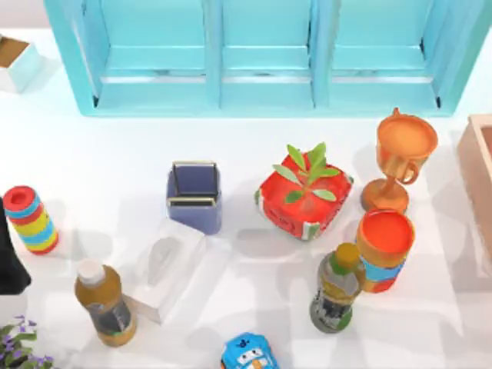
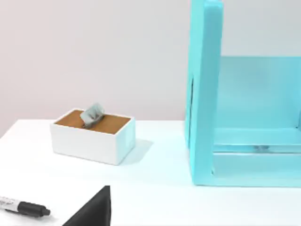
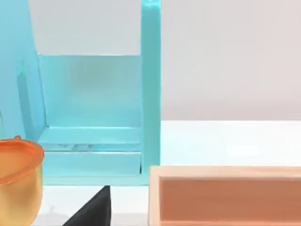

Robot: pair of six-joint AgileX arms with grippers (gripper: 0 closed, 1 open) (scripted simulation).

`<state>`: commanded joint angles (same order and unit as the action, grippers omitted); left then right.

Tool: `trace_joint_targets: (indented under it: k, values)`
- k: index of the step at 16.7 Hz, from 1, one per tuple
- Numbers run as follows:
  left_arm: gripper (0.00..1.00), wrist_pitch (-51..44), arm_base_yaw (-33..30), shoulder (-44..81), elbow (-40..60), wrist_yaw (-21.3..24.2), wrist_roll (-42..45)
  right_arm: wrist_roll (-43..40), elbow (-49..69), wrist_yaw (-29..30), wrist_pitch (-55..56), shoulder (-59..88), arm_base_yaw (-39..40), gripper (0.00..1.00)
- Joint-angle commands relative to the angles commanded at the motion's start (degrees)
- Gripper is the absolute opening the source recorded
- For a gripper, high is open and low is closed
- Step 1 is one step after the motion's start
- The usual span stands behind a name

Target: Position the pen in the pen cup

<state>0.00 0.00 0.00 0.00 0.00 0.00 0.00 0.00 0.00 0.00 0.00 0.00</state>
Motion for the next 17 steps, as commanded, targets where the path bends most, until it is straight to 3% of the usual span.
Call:
trace_joint_targets:
  k: [5,9,17]
  values:
    - [1.00,-1.4,0.9,3.1,1.7,0.1,-0.4,0.0,0.0,0.0,0.0,0.0,0.0,1.00]
    - [1.00,-6.3,3.9,14.3,8.9,0.5,-1.8,0.0,0.0,0.0,0.0,0.0,0.0,1.00]
    - [1.00,-19.8,13.3,50.8,39.1,4.1,-10.1,0.0,0.0,0.0,0.0,0.0,0.0,1.00]
